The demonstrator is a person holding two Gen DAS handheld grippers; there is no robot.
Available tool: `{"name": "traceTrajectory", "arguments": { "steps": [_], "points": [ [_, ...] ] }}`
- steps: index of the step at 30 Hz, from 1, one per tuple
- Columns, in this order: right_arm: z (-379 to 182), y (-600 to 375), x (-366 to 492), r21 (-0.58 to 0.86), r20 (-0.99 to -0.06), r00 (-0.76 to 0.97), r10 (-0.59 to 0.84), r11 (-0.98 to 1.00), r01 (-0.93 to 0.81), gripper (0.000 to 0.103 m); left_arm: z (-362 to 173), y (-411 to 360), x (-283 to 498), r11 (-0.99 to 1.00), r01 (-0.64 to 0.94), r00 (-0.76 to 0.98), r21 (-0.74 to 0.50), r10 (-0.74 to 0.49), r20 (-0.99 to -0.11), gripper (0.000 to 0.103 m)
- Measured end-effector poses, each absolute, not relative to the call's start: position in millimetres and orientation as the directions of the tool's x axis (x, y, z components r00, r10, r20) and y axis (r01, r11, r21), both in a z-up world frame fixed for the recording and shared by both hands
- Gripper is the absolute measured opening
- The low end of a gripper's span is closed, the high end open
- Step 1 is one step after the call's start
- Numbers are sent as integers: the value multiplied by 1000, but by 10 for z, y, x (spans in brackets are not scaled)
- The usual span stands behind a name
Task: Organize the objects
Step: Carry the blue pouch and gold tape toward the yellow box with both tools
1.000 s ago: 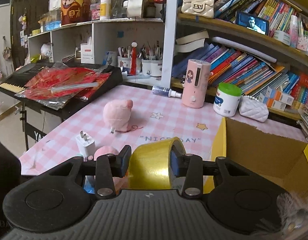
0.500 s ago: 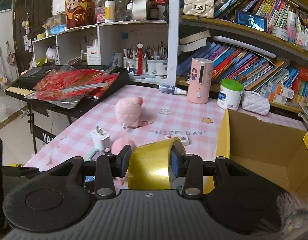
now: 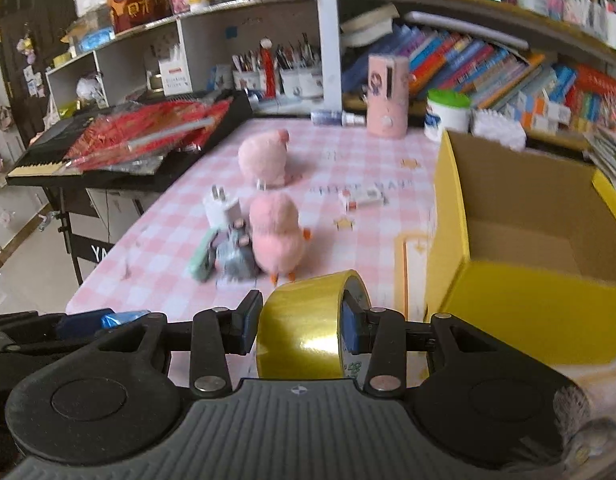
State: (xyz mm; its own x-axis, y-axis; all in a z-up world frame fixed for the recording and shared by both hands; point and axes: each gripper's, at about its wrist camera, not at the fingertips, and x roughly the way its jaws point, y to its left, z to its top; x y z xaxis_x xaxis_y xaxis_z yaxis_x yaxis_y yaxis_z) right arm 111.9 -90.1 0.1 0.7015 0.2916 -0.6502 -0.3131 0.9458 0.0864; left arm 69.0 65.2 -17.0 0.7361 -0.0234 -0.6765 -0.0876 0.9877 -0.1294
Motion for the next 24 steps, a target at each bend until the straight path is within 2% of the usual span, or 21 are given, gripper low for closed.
{"name": "traceTrajectory", "arguments": {
  "steps": [13,24],
  "points": [
    [-77,-1128,542,122,-694,683,227,972,-199,38,-93,503,245,991,33,741,-131,-112,-663,38],
    [-100,-1404,89,145,-693,700,174,984,-101,38,-80,304,-20,981,131,724,-144,-194,-662,38]
  ]
}}
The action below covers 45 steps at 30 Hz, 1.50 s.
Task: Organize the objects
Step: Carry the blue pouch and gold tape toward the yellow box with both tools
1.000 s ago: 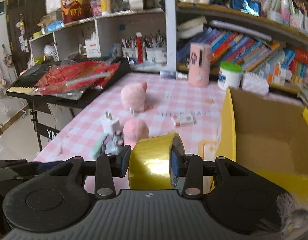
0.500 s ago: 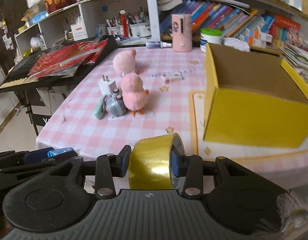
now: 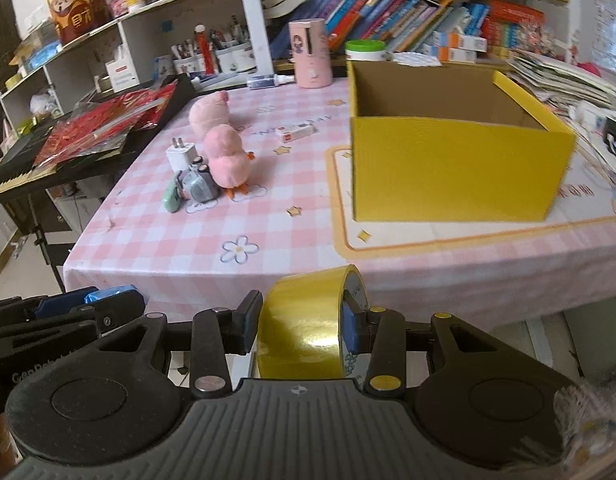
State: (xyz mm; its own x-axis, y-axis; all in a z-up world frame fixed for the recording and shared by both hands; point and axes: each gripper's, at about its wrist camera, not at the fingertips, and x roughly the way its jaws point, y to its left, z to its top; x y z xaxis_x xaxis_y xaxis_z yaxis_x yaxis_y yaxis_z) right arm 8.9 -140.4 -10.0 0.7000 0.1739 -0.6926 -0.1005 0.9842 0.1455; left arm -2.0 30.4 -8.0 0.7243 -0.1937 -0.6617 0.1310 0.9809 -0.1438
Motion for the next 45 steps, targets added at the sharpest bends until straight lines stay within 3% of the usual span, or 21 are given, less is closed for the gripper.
{"name": "traceTrajectory", "arguments": {
  "steps": [18,45],
  "points": [
    [-130,-2113,-497,152,-698,716,-15,974,168,38,-77,-477,-159,905,405,655,-131,-387,-649,38],
    [-81,-2491,-176,137,-701,711,-51,969,205,38,-26,-866,157,880,456,640,-132,-428,-638,39]
  ]
}}
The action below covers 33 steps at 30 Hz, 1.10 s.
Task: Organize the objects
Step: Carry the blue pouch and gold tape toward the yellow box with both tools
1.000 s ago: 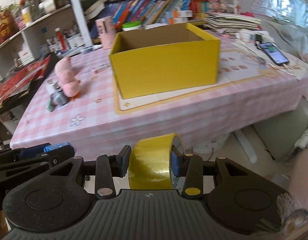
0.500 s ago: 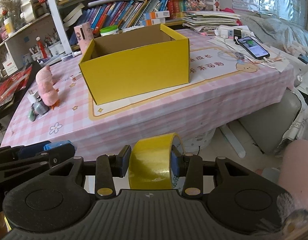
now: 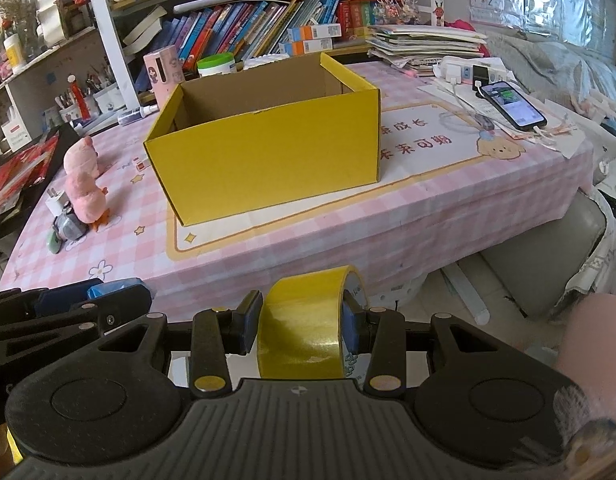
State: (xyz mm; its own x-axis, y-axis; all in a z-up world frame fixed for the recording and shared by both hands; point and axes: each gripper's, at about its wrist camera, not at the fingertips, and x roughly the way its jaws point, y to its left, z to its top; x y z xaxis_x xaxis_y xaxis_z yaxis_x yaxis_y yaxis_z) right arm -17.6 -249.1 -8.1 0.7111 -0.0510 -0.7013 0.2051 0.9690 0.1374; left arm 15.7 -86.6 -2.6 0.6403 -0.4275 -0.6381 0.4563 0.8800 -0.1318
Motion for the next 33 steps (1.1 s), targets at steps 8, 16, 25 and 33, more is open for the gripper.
{"name": "traceTrajectory", "arguments": {
  "steps": [8,16,25,33],
  "points": [
    [-37,-2541,6,141,-696,717,-46,970,199,38,22,-893,279,879,458,653,-128,-431,-623,39],
    [110,-2605,218,139,-665,746,-39,975,175,38,140,-975,467,881,458,683,-119,-435,-587,38],
    [427,-2780,580,143,-607,794,-7,983,118,38,416,-1188,761,875,470,727,-114,-457,-513,39],
    [780,-3041,997,139,-529,848,30,989,51,38,632,-1427,1110,884,451,768,-120,-453,-452,38]
  ]
}}
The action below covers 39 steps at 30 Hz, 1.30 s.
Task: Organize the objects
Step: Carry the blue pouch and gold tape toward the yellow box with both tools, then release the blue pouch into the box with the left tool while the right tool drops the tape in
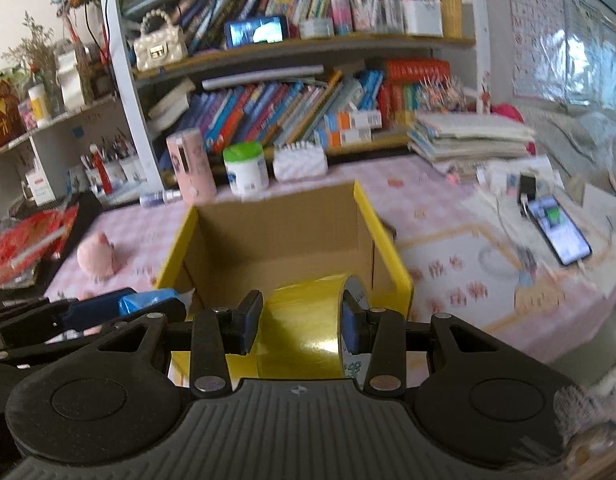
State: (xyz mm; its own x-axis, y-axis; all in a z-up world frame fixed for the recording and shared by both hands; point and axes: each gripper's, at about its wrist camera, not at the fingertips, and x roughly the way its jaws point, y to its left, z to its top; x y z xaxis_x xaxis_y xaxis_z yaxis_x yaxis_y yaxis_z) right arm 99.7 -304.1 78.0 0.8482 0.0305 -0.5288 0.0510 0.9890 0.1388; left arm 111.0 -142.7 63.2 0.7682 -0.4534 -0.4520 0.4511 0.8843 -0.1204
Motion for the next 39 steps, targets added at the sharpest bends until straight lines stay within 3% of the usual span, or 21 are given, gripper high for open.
{"name": "traceTrajectory", "arguments": {
  "steps": [5,10,26,39],
  "points": [
    [882,-3177,1305,99,-490,870,48,995,0,38,647,-1580,1339,903,416,790,-104,-415,-451,38],
    [792,-3255,1656,64,-499,864,74,997,-48,38,507,-1721,1595,928,366,789,-64,-346,-507,38],
    [178,-3183,2627,0,-681,700,216,956,-295,38,-32,-2046,2127,959,282,694,28,-184,-696,39],
    [-110,-3151,2855,10,-781,580,233,932,-361,39,-133,-2086,2212,969,245,645,-5,-167,-746,40]
  ]
}}
